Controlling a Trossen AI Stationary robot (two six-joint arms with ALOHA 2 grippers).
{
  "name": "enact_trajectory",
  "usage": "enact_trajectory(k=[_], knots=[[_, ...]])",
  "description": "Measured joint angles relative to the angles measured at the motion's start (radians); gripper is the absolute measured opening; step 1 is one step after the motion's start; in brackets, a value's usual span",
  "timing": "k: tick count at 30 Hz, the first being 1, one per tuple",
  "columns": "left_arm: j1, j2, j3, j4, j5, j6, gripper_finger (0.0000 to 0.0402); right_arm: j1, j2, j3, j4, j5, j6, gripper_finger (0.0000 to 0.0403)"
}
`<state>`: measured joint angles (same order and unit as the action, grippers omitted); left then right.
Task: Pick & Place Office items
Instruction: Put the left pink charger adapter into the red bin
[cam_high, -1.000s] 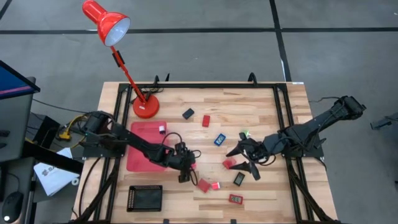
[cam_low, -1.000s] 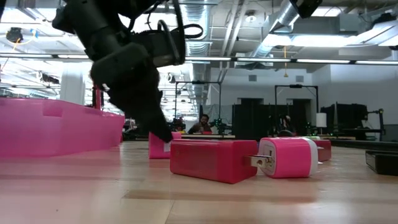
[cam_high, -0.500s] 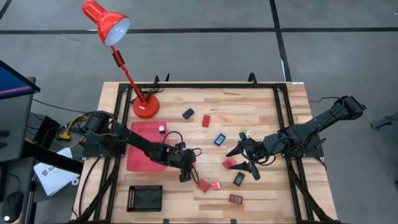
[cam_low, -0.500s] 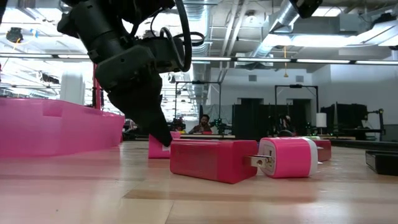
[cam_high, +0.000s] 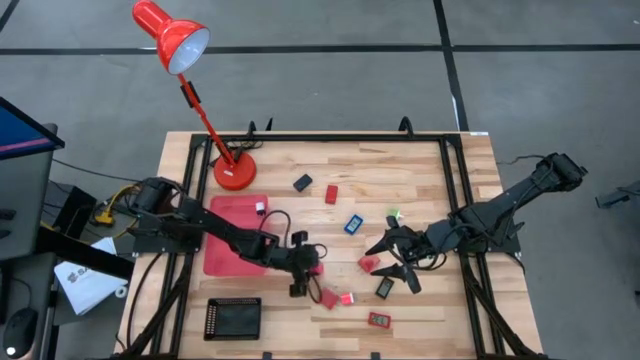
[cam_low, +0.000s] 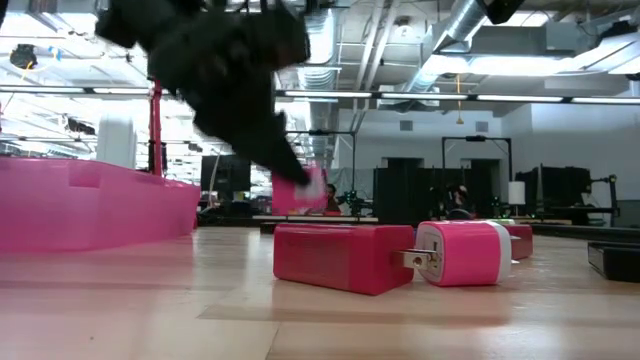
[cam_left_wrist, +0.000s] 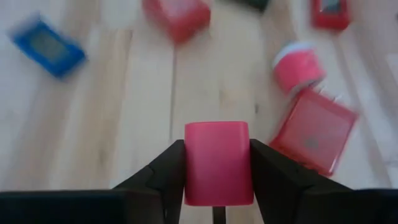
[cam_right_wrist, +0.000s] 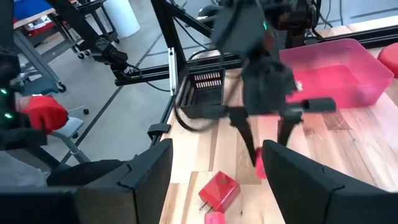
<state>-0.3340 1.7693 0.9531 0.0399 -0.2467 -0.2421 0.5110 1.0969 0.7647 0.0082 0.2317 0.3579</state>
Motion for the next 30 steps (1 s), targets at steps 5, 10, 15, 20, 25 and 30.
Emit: enact_trajectory(k=[5,10,15,20,25,30], knots=[[0.021,-0.167,0.001,-0.162,-0.218,0.05,0.0148,0.0,0.0,0.0,0.002,0.005,0.002,0.024],[0.067,-0.392,0.002,-0.617,-0.413,-0.173,0.0146,0.0,0.0,0.0,0.0,0.005,0.007,0.024],[0.102,-0.558,-0.078,-0.855,-0.383,-0.449,0.0147,-0.001,0.0,0.0,0.0,0.005,0.005,0.024],[0.155,-0.628,-0.252,-0.81,-0.278,-0.651,0.0147,0.0,0.0,0.0,0.014,0.005,-0.006,0.024],[0.229,-0.63,-0.352,-0.772,-0.295,-0.743,0.0147,-0.001,0.0,0.0,0.038,0.005,-0.015,0.024],[0.304,-0.63,-0.392,-0.738,-0.299,-0.75,0.0147,-0.001,0.0,0.0,0.037,0.006,-0.01,0.024]])
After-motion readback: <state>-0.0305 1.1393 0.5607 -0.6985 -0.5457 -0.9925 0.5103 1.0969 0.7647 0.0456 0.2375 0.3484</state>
